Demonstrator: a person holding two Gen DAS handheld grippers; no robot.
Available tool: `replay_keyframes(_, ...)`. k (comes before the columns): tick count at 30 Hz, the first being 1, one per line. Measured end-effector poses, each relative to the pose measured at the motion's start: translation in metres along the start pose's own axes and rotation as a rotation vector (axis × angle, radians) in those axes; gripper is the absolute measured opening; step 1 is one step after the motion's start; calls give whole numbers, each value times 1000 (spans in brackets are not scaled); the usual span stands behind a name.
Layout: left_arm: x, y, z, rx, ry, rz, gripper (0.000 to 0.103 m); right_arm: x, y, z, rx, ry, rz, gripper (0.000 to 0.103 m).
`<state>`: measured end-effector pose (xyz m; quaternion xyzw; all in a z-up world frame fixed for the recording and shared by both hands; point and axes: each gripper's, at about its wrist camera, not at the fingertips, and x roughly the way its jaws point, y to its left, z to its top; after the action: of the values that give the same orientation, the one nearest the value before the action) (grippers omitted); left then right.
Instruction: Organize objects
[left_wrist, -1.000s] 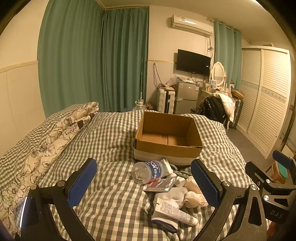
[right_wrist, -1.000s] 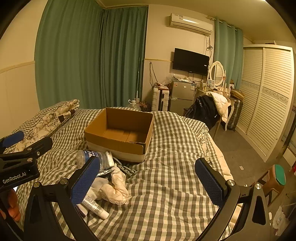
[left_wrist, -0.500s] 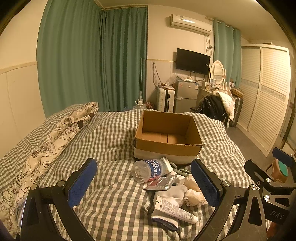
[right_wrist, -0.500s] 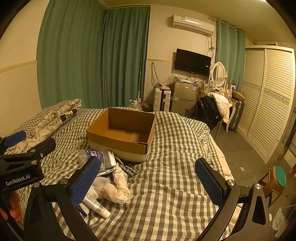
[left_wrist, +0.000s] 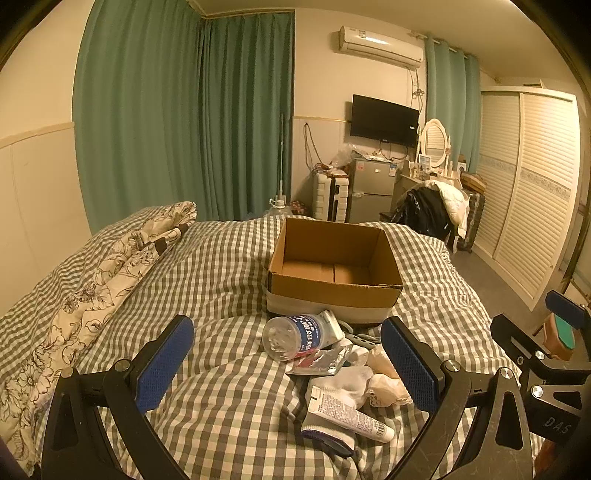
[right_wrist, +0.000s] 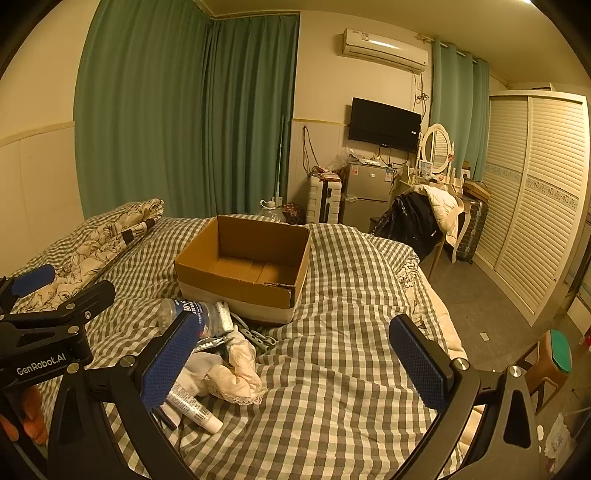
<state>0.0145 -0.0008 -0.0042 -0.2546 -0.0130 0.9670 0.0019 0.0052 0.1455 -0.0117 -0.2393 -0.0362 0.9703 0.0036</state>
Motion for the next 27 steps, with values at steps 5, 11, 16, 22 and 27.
replay_keyframes(5,-2,0,0,-3,0,3,103,-5,-1,0,-3,-8,1,103)
replay_keyframes(11,-6,1,1,-7,-5,3,103,-10,-3,0,-3,-14,0,103)
replay_keyframes(16,-8,-1,1,-6,-7,4,103,-13,-6,0,0,-17,-4,103)
replay_keyframes(22,-9,-2,-1,-18,3,-2,97,-15,-9,-2,-3,-15,-16,103)
replay_keyframes(27,-8,-3,-7,-15,25,-11,93,-15,-11,-6,-8,-4,-25,103)
